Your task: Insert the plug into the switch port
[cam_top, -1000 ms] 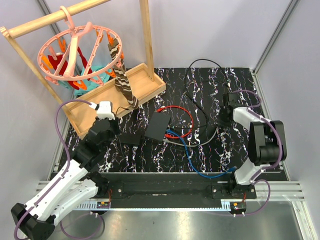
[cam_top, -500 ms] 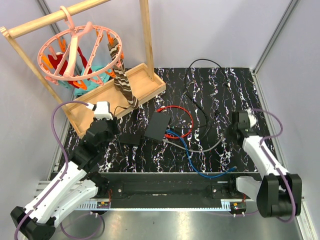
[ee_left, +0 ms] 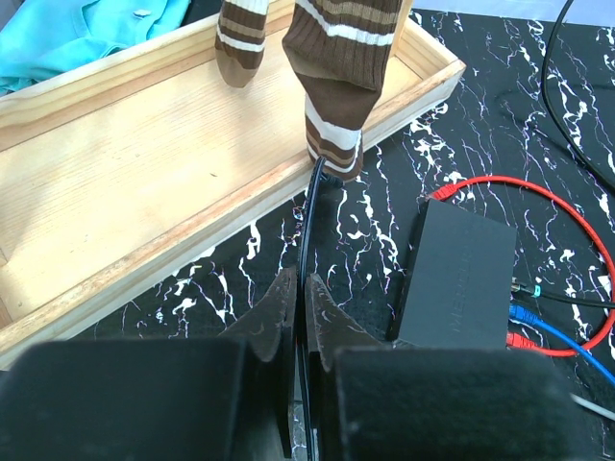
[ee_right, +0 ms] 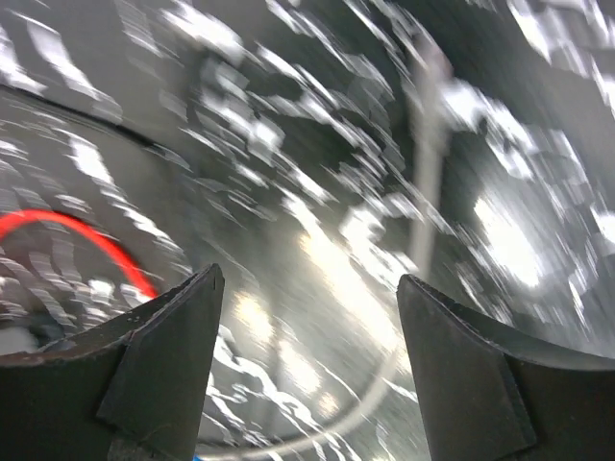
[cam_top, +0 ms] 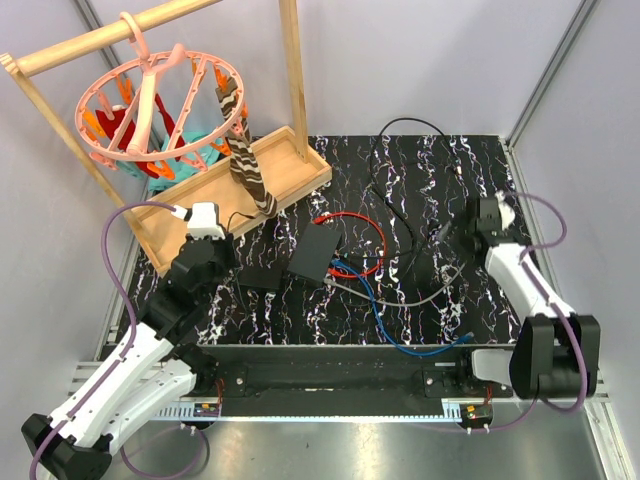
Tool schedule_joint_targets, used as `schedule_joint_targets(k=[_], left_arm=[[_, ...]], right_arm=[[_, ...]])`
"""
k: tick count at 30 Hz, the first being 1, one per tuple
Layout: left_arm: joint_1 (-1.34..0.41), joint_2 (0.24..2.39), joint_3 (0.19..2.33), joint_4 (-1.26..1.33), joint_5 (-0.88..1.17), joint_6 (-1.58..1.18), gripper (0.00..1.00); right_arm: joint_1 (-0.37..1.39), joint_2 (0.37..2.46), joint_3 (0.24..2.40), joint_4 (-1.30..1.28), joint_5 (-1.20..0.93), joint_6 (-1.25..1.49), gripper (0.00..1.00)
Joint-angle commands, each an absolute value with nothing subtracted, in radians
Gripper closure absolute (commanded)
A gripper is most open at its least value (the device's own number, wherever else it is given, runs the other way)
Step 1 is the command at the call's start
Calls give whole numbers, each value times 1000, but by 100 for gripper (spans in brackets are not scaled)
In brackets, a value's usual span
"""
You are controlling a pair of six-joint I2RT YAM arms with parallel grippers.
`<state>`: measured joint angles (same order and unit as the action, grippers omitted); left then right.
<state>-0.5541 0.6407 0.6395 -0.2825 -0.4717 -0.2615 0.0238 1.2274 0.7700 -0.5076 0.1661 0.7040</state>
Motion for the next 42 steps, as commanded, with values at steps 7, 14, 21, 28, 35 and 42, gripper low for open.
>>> schedule_joint_targets(k=[7,14,21,28,35,42], left_arm=[[-529,632,661,-224,-466,-262,95],[-522,635,660,-224,-477,-261,95],[-518,637,660,-224,-476,-261,95],[-508,640,661,-222,-479,-265,95],[-492,624,658,-230,-534,-293,95],[-483,597,649,-242,-580,-311,95]], right_arm=[[21,1535,999,-299,35,637,27],[21,1726,1037,-229,-43,672,44],[24,1622,1005,-241,-80,611,93],[298,1442,1038,-249,-175,503,99],[714,1601,1196,-95,-316,525,100],[891,1920,1445,-239,-434,391,77]])
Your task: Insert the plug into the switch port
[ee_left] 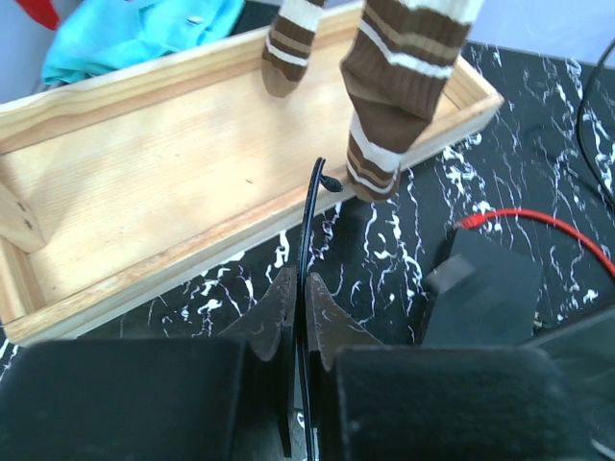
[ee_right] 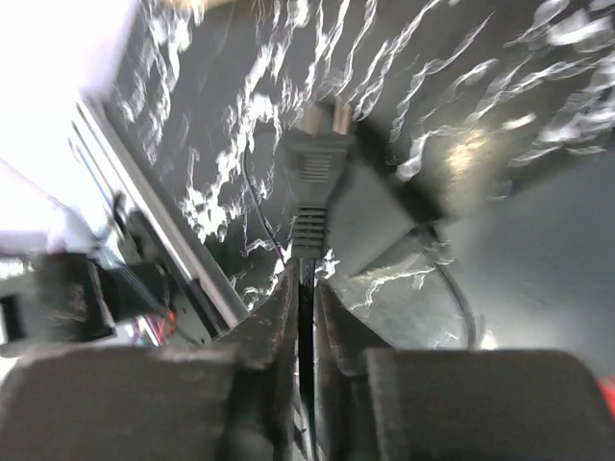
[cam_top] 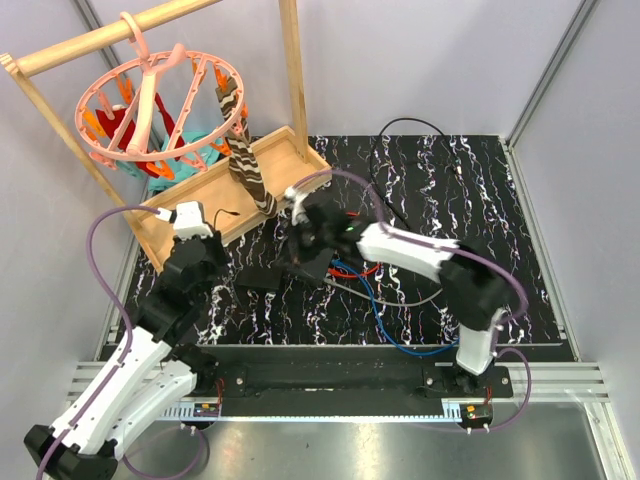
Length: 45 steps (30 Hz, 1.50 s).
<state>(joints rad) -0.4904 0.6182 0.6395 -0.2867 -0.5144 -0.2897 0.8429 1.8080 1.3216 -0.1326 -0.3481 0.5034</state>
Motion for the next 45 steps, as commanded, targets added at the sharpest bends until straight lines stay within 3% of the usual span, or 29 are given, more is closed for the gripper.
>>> schedule_joint_targets(k=[1,2,5,6,10,13,20,36,45], left_arm=[[-483,595,649,-244,-580,-311,95],[-483,597,649,-245,-580,-313,95],[-482,601,649,-247,-575,-311,95],[-482,603,650,-248,-575,-311,95],[-482,612,650,-249,-569,-308,94],[-482,621,652,-249,-558,-310,94],[-480,624,650,-250,-554,-310,94],[-480,627,650,-245,-535,-313,94],[-480,632,649,-242,-528,-313,94]], right_arm=[[896,1969,1472,-276,-443,367,68],[900,1985,1514,-332,-457,329,54],[905,1976,1514,-368,-411,273,38],[905,1964,1513,-377,-382,258,27],[899,1905,1514,-433,-229,187,15],[884,1894,1519,-442,-44,187,12],[864,1919,1584,-437,113,265,0],[900,2206,1746,-514,391,253,0],[890,2062,1489,-514,482,126,0]])
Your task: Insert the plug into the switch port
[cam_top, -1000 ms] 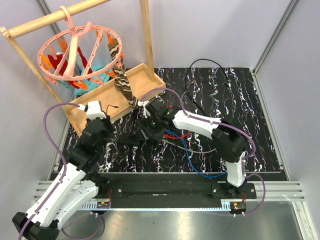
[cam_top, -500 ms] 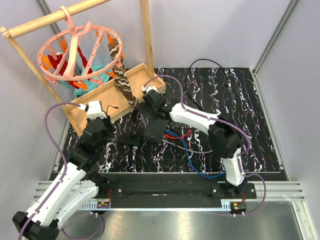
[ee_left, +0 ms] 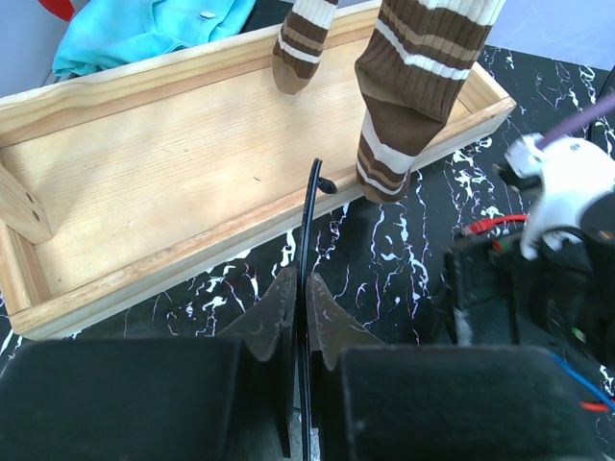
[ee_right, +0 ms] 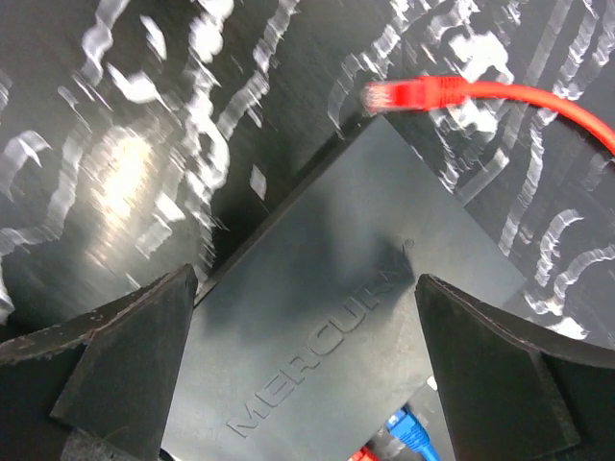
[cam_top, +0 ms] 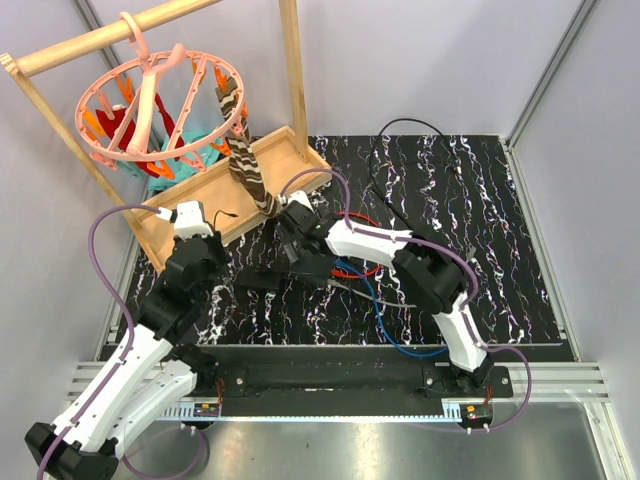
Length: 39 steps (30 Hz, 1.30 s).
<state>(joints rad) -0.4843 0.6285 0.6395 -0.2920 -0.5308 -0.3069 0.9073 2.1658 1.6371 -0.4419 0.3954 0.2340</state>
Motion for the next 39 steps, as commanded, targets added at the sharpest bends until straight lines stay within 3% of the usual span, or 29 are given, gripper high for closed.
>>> schedule_joint_targets(k=[1,6,11,20,25,34,39], left_arm=[[-480,630,649,-242,-523,-313,94],[-480,641,649,-241,-506,-316,94],[-480,644,644,-221,-457,-310,94],[-479,646,644,-212,-440,-299,93],[-479,643,644,-212,-442,-298,93],[-482,643,641,-206,-439,-299,93],[-482,643,640,-206,-442,-299,93]], right_arm=[[882,2040,1450,-497,474,109,0],[741,1875,1255,-419,390,40,0],[693,1679,1213,-439,278,86,0],[546,1372,995,-702,51,611,0],[405,1209,822,-707,-87,759,0],[236,1187,689,-670,-176,801,0],[89,1219,621,-528,-167,805,0]])
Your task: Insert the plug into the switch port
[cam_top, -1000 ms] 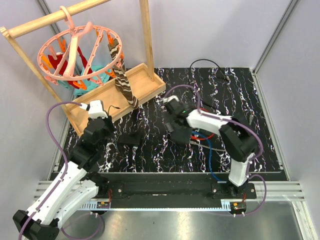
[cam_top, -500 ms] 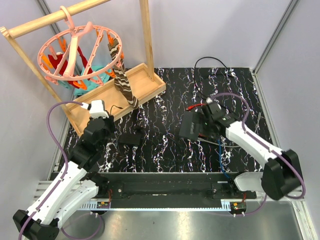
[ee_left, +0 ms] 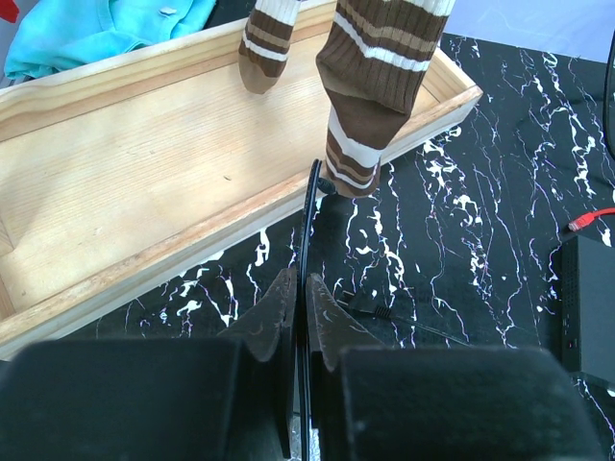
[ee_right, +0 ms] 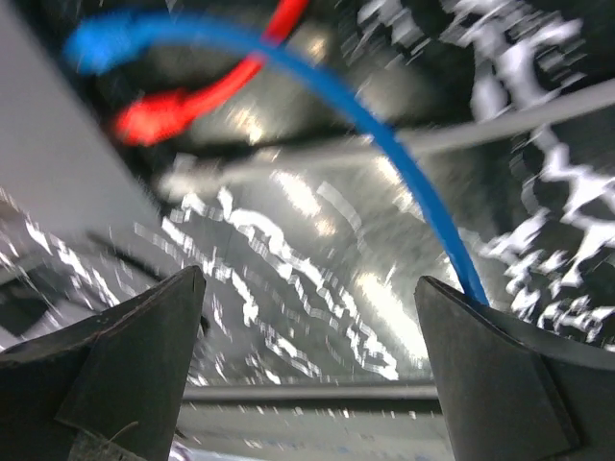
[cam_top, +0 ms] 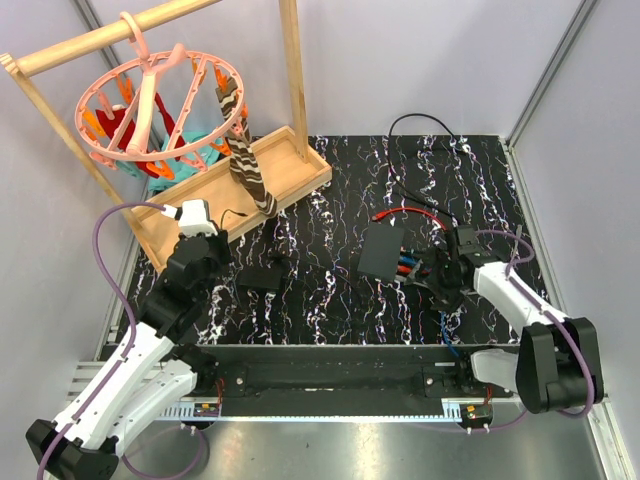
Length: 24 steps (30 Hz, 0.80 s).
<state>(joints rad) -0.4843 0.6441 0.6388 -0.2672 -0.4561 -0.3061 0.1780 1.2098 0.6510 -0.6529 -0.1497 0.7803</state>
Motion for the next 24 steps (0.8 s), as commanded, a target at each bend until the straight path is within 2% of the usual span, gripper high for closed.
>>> schedule_joint_targets(k=[1,6,11,18,24], left_arm=[[-482,641,640,-207,-443,-298,93],[-482,640,640,-204,-442,-293,93],[-480,638,640,-201,-439,-290,93],[-480,637,637,-196,-434,-288,93],[-480,637,630,-180,-390,-275,93]], right_arm=[[71,1253,626,-509,-160,801,0],[-32,1385,725,-434,-72,669,0],[-57,1586,952,-393,-18,424,0],[-57,1794,1224,-351,-130,125,0],[-55,1807,1293,-373,-209,60,0]])
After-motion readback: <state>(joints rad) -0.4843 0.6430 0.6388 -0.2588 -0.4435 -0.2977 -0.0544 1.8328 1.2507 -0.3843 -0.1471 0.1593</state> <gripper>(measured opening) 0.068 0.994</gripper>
